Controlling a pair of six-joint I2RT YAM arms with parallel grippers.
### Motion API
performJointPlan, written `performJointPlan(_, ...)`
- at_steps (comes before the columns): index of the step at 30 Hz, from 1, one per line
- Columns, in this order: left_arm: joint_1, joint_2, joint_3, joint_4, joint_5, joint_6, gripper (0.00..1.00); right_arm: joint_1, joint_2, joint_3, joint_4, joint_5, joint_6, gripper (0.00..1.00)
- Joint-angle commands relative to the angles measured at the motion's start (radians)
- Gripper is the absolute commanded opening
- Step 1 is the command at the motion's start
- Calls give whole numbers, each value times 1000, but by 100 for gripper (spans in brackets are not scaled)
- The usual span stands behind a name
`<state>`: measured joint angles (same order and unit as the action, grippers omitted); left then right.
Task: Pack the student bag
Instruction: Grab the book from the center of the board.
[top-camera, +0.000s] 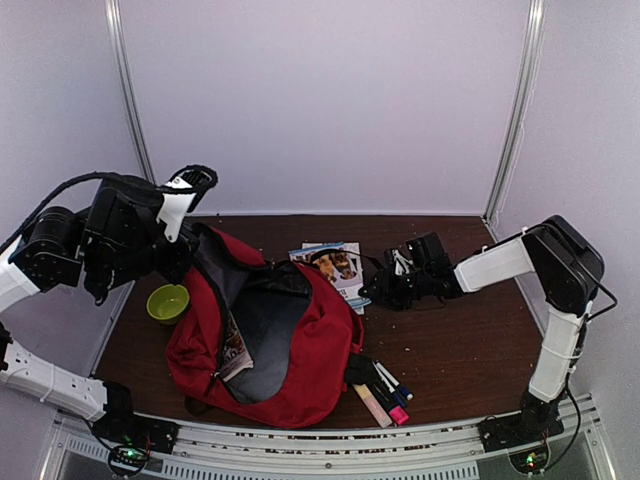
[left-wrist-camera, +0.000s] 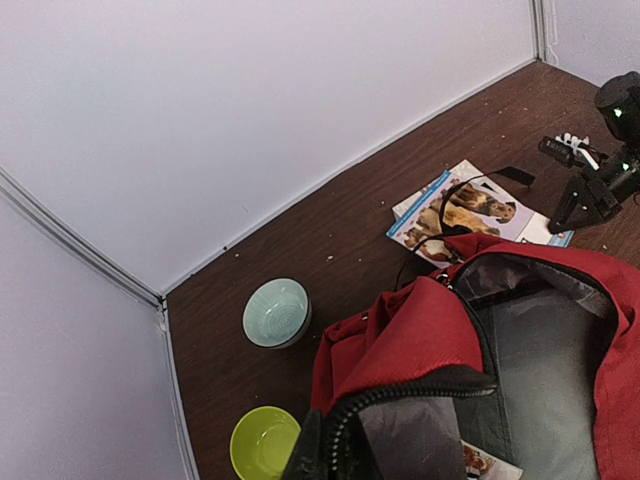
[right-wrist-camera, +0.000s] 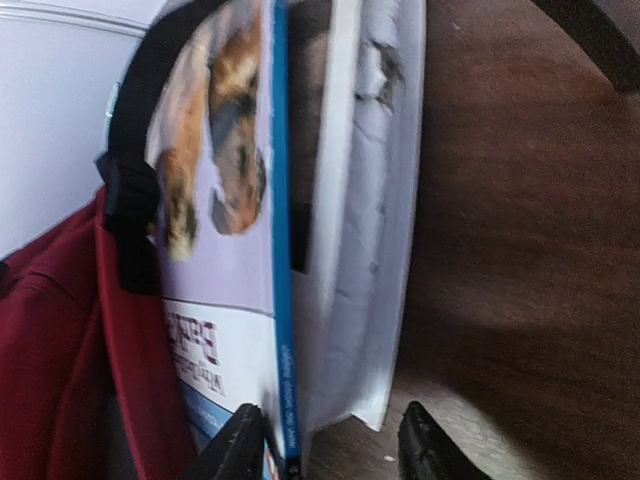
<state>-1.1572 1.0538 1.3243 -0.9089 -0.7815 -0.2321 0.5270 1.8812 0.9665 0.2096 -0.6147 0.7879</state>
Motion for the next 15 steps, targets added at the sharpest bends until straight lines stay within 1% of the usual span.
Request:
performJointPlan(1,7,-19,19,59,-2,14,0,2,-73,-38,-163,82,-72,42)
performJointPlan(3,7,-21,14,60,-4,13,0,2,-95,-44,-169,82,-75,41)
performJointPlan(5,7,-23,12,60,-5,13,0,2,-96,-39,-162,65,-74,42)
performJointPlan(10,7,-29,1,59,-3,9,0,12,-55,0,-151,15,-53,53)
performJointPlan(13,7,-34,-2,59,-4,8,0,31,-22,28,-138,-3,-39,62)
performJointPlan(15,7,-38,-2,60,-4,8,0,37,-4,35,-128,2,-28,63)
